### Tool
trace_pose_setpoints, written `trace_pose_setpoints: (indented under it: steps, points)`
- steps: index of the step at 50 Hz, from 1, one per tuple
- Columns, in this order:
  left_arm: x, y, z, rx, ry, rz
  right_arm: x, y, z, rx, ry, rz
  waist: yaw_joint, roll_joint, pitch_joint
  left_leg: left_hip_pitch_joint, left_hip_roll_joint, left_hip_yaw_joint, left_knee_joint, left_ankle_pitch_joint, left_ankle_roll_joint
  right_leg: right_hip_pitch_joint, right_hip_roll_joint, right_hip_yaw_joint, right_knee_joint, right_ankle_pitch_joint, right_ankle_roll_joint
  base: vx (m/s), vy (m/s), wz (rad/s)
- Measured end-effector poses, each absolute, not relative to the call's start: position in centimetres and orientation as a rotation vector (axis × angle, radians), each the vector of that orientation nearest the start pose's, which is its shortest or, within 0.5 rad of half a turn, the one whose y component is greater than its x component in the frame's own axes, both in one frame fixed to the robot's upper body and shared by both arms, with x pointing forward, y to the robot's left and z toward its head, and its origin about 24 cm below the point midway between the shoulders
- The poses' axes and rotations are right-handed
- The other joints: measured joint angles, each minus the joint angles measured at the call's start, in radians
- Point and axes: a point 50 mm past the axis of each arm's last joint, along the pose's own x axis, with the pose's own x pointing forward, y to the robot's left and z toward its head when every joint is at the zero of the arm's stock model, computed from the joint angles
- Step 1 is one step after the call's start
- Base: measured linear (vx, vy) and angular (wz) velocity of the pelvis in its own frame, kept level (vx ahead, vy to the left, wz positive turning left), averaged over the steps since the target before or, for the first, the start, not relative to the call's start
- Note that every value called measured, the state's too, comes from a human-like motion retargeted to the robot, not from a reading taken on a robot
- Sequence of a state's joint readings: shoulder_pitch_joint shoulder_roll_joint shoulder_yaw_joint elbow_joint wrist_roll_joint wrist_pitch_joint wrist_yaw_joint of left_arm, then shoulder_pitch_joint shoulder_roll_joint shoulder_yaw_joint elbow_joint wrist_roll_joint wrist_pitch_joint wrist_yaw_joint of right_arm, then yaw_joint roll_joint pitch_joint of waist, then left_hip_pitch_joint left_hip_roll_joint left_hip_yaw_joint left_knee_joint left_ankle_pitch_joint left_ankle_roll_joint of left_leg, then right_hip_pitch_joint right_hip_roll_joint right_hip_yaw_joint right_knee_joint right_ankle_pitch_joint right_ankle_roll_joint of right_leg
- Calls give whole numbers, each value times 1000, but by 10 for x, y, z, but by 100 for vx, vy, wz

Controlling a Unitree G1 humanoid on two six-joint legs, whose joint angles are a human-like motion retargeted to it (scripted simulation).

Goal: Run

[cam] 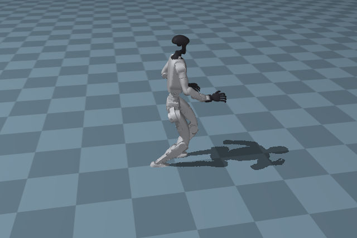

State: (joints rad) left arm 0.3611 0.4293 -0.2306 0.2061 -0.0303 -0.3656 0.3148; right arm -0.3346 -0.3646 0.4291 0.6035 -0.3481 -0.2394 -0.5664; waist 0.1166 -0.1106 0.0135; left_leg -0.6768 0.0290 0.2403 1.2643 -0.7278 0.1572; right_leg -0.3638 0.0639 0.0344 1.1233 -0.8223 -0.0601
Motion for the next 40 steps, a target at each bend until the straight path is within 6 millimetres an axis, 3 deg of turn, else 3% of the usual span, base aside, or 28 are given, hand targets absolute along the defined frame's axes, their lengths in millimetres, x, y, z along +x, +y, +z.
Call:
trace_pose_setpoints:
  steps: [4, 7, 12, 15, 19, 22, 26, 31, 35, 40]
  points:
    - [135, 227, -35, 381, 230, 138, 302, -154, 40, -771, -293, -73, -5, -72, -27, -48, -170, -14, -275, 18, 1, 66, -103, 11, -2, 9, 60, 2, 4, 19]
    - [134, 229, -33, 399, 219, 153, 296, -151, 38, -759, -299, -57, -8, -108, -29, -41, -235, -19, -257, 18, 39, 117, -151, 18, 55, 5, 91, 0, 0, 0]
    - [152, 224, -26, 445, 140, 173, 271, -149, 0, -773, -155, 33, -30, -161, -22, 56, -319, -2, -207, -19, 97, 150, -260, 9, 239, 145, 158, 2, 4, -17]
    - [171, 217, -17, 459, 61, 178, 249, -149, -31, -795, -26, 98, -54, -171, -15, 144, -340, 8, -224, -58, 105, 98, -328, 1, 386, 245, 157, -1, 4, -44]
    - [202, 206, 3, 482, -77, 173, 219, -158, -65, -840, 134, 147, -116, -175, -4, 304, -371, 17, -321, -88, 105, -37, -410, 13, 523, 210, 104, -2, 5, -45]
    - [225, 203, 22, 500, -180, 180, 200, -172, -80, -868, 218, 147, -171, -164, 6, 444, -392, 10, -429, -92, 97, -158, -425, 32, 539, 139, 72, 0, 5, -45]
    - [246, 201, 47, 509, -298, 209, 184, -191, -84, -868, 266, 115, -227, -119, 12, 621, -377, 4, -583, -71, 53, -305, -359, 27, 415, 68, 58, 3, 1, -51]
    - [256, 195, 62, 509, -385, 197, 174, -207, -77, -838, 261, 68, -251, -19, -1, 750, -273, 1, -612, -32, -34, -372, -167, -19, 104, 36, 68, 6, -5, -49]
    - [247, 187, 50, 497, -352, 142, 175, -207, -67, -790, 214, 25, -247, 64, -25, 745, -141, -17, -403, 14, -105, -332, -27, -58, 3, 69, 46, 3, -9, -36]
    - [218, 179, 15, 483, -186, 56, 197, -194, -45, -710, 81, -33, -207, 119, -27, 628, 37, -36, 44, 263, -151, -255, 86, -92, 81, 51, -52, -6, -9, -35]
